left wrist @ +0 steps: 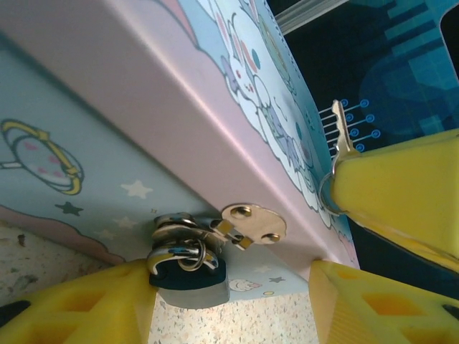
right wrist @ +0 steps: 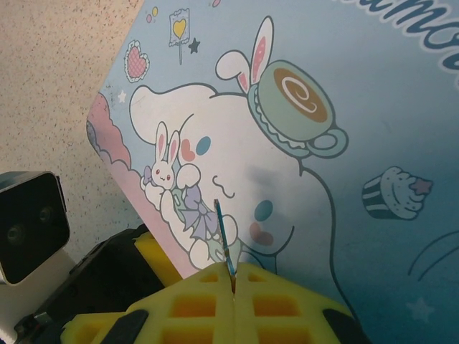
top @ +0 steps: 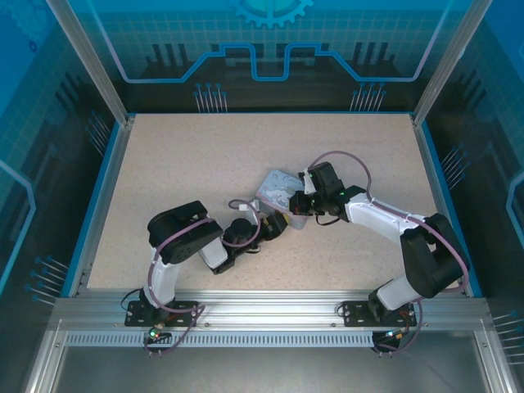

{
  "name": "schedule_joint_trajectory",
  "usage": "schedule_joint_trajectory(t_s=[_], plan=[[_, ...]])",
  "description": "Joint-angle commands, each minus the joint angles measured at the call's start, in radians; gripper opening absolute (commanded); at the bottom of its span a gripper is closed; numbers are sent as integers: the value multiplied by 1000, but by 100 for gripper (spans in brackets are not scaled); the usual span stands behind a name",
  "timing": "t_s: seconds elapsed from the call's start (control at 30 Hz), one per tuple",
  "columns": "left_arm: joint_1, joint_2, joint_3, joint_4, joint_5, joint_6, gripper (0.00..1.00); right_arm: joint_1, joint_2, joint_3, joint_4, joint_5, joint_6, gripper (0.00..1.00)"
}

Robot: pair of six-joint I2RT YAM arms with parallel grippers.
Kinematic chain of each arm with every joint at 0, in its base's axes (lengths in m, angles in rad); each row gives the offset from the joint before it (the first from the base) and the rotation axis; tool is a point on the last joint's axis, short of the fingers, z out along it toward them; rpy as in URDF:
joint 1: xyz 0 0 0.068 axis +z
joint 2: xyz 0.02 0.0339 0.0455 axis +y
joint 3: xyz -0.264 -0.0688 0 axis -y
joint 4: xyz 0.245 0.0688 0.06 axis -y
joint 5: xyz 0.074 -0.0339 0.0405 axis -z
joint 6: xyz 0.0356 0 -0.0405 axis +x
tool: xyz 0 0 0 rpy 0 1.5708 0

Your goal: Unlock a padlock with a key

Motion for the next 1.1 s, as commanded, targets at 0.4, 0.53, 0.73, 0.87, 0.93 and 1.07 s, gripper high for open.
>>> schedule_joint_trajectory(t_s=[0.4,0.53,0.73,0.87,0.93,1.07], plan=[[-49,-50,81,-13,23,-77,57,12,28,-34,-111,20,16,0],[-50,-34,82,-13,4,-90,55,12,28,-35,-109,18,18,0],[-51,-31,72,-13,-70,-74,56,12,28,-39,-111,23,25,0],[-52,-39,73,-13,-96,-104,60,12,28,-39,-114,27,27,0],[-54,-56,60,-13,-122,-113,61,12,27,-39,-117,30,28,0],[-49,-80,51,-13,-134,-135,60,11,27,-39,-121,33,31,0]])
